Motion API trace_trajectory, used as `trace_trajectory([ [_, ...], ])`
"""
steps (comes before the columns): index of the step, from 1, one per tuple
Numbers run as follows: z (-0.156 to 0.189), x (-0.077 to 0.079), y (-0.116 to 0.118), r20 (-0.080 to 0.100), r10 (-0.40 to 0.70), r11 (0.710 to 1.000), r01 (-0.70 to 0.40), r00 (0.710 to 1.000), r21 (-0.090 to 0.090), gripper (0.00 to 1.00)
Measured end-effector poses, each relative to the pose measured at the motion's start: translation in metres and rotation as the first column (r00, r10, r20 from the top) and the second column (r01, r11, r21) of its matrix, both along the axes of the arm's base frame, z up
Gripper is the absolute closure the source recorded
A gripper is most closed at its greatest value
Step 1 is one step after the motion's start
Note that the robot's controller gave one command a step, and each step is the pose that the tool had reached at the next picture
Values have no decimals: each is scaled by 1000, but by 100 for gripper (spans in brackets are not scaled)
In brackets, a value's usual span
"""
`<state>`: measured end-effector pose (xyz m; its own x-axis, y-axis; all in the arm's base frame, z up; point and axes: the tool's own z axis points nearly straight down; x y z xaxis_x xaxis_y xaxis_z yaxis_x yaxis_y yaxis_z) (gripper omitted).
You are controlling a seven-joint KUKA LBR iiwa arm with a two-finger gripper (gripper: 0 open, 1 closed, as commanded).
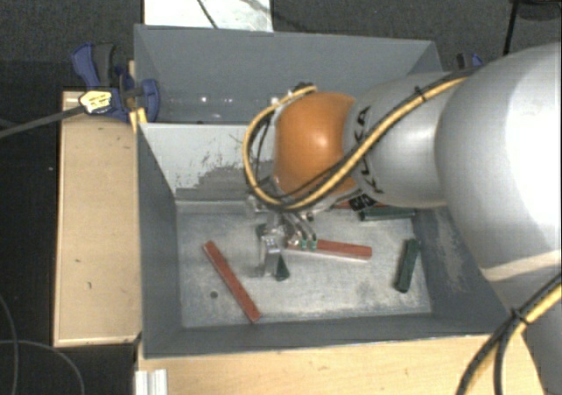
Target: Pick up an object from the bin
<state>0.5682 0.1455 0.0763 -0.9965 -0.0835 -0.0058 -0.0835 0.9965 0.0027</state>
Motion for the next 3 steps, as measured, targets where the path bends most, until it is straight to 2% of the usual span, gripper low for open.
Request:
trace_trajectory([
  [1,-6,-10,29,-6,-37,999,37,999,-7,0],
  [2,17,-6,-17,-4,-119,993,119,993,-3,100],
  [3,16,-6,-17,-5,-122,992,122,992,-2,0],
])
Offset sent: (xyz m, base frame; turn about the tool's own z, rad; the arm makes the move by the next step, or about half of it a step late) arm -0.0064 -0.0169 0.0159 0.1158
